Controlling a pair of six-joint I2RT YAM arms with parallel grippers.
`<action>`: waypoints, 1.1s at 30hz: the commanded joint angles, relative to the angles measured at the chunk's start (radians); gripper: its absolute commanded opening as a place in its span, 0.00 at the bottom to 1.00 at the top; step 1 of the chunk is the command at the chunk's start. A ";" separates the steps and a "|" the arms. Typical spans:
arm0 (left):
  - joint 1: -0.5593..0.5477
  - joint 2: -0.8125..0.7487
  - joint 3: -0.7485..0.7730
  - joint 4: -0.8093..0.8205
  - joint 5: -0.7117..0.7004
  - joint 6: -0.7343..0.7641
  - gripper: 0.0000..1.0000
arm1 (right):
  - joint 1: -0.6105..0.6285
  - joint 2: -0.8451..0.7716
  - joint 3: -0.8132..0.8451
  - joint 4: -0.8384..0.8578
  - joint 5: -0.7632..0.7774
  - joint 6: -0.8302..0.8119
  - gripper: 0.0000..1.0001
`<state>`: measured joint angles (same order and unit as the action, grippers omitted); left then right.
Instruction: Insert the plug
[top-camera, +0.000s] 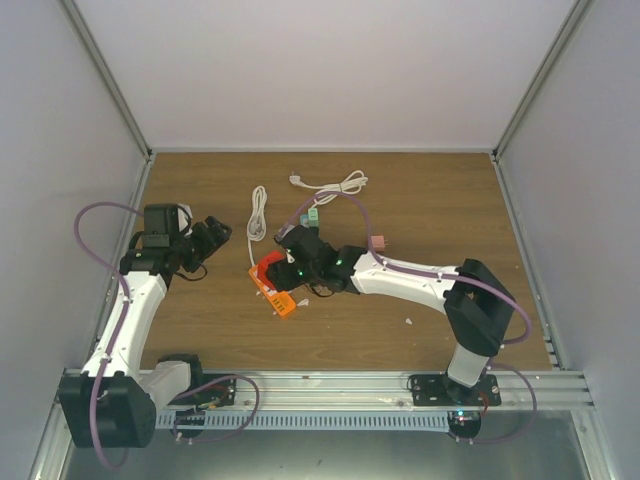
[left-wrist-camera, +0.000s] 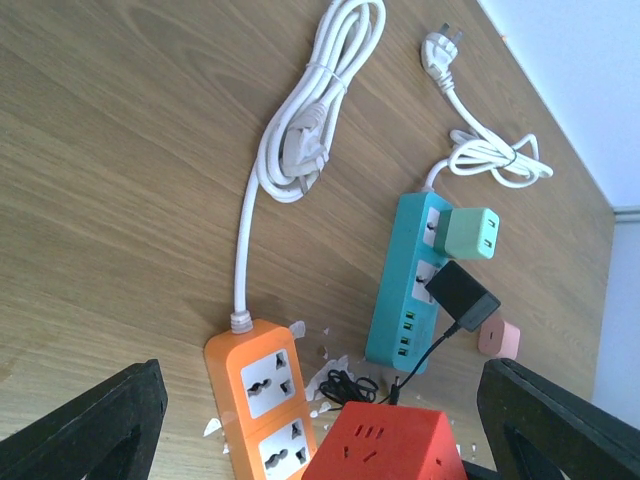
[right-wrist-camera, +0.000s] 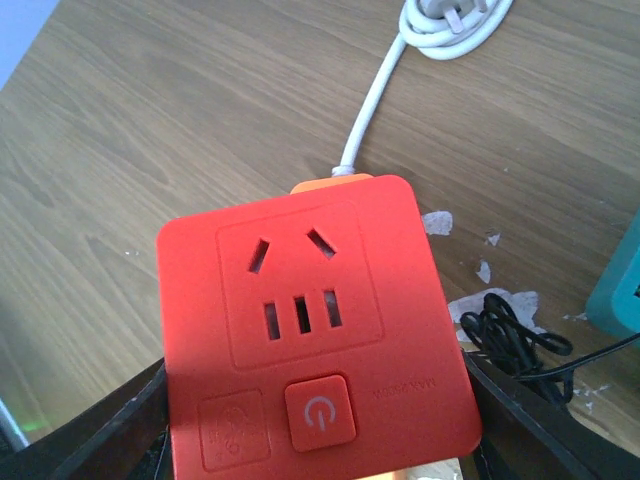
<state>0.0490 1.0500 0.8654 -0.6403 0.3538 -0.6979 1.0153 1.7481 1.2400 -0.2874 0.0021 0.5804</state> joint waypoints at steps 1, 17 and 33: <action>0.009 -0.008 -0.012 0.042 -0.002 0.022 0.88 | -0.002 -0.042 0.016 0.020 -0.029 0.022 0.00; 0.009 0.002 -0.025 0.061 0.009 0.024 0.88 | 0.005 -0.053 0.027 0.000 -0.026 -0.043 0.00; 0.008 0.052 -0.141 0.147 0.075 0.005 0.87 | 0.003 -0.186 -0.118 0.041 -0.214 -0.200 0.00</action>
<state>0.0490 1.0794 0.7616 -0.5522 0.3973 -0.6895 1.0180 1.6562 1.1721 -0.2939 -0.1234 0.4381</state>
